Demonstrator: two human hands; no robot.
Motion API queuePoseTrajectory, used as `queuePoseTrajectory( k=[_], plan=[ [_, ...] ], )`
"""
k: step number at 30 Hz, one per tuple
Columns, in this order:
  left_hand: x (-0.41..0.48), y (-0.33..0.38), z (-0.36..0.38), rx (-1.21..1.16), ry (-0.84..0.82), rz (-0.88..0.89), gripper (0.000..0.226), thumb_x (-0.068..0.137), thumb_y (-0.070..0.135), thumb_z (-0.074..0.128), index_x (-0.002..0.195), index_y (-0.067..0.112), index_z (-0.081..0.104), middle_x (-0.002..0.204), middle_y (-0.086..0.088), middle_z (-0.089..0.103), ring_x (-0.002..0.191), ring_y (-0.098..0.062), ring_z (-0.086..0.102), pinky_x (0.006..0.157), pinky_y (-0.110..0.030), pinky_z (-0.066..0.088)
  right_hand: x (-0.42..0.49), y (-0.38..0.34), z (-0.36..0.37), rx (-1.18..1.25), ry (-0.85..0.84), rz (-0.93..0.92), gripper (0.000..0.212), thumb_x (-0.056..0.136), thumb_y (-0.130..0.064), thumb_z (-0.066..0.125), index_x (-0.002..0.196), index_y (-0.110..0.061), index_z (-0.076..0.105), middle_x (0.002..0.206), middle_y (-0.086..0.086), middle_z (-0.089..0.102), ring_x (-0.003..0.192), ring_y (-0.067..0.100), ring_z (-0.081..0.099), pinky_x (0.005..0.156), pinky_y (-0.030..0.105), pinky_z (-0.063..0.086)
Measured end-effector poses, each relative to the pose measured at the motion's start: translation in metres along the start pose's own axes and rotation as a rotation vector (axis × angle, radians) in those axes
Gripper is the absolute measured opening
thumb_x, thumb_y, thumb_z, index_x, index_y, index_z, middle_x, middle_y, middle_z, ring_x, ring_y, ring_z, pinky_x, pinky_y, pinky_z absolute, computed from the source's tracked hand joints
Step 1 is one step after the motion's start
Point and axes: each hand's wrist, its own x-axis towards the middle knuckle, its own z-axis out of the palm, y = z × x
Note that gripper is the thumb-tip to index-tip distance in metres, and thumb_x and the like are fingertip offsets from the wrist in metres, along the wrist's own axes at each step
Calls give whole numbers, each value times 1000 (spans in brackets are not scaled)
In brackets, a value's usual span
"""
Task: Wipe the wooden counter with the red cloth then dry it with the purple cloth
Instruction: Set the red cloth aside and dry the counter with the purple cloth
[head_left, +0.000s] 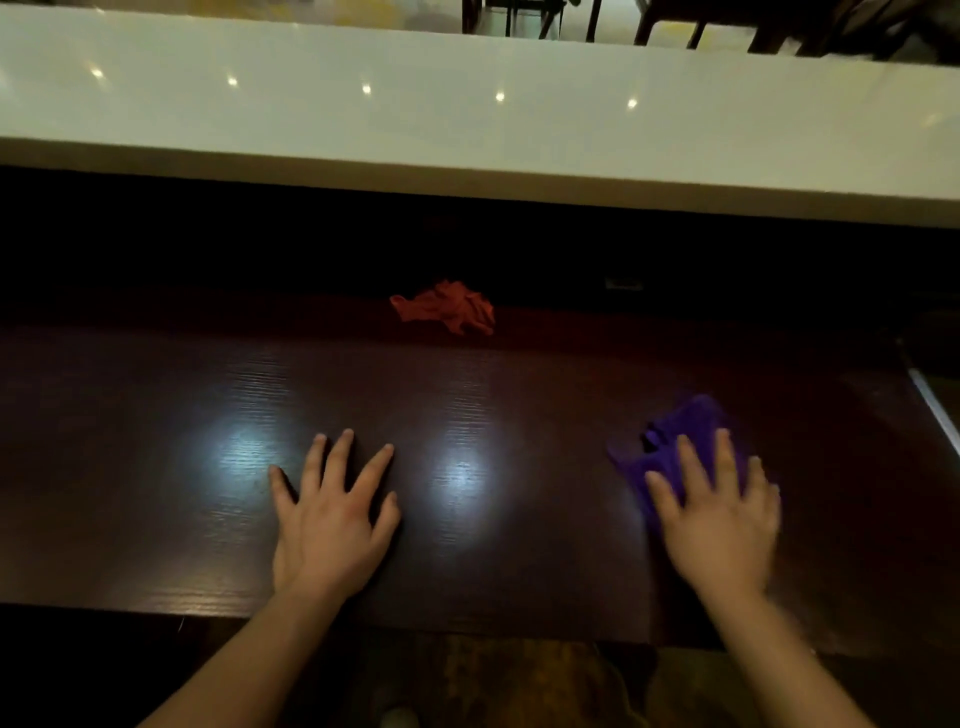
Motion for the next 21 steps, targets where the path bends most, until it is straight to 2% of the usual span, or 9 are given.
queuePoseTrajectory(
  k=[3,5,6,8,12,15,16,18,21],
  plan=[
    [-5,5,-6,6,26,146,57,88,48,35,140,32,51,150,-13,43,143,-34,30,111,-67,19,-56,-45,12,19,-18,-312,65,90,-69,33,146,-37,40,161,9,28,141,47,28,114,61,21],
    [-9,10,-9,57,18,248,56,89,49,36,141,33,49,149,-12,44,142,-33,32,111,-67,19,-75,-40,11,8,-47,-523,64,91,-73,30,149,-44,30,164,2,20,146,39,24,117,56,20],
    [-9,18,-10,64,9,266,56,90,50,35,142,34,47,150,-11,43,143,-33,31,111,-67,19,-72,-22,9,19,-53,-540,65,91,-74,28,149,-45,29,164,0,20,147,36,25,118,54,22],
    [-11,44,-10,24,-16,239,55,91,53,33,142,37,46,151,-9,42,143,-32,30,111,-67,20,-62,30,5,-6,-22,-433,67,90,-74,24,148,-41,36,161,3,26,145,35,31,116,52,26],
    [-12,116,0,-81,-77,165,57,89,60,25,144,48,31,159,-5,28,149,-30,13,113,-69,7,-33,121,-10,-30,-26,31,73,90,-73,22,148,-32,40,160,10,30,143,41,30,115,57,26],
    [-7,150,13,-58,-98,94,60,88,65,18,146,50,23,162,-5,19,150,-31,1,112,-70,-6,-23,91,-15,95,-51,325,82,86,-77,13,151,-32,33,164,11,18,145,47,18,118,59,15],
    [-7,155,15,-29,-99,83,61,88,66,17,146,49,24,162,-7,20,149,-33,1,111,-71,-6,-27,71,-14,80,-38,286,75,90,-75,17,150,-33,34,163,13,19,144,49,18,116,60,14],
    [-7,157,19,-9,-88,85,59,89,66,20,146,48,28,160,-8,23,149,-35,5,111,-71,-3,-46,45,-3,27,-31,-8,68,91,-72,29,149,-37,33,162,13,23,142,50,23,115,61,15],
    [-8,155,20,-19,-75,80,57,90,62,23,144,47,34,159,-7,28,148,-34,9,112,-70,1,-47,80,4,1,-49,-347,68,89,-78,25,149,-46,28,163,3,21,144,41,27,116,57,21]
  ],
)
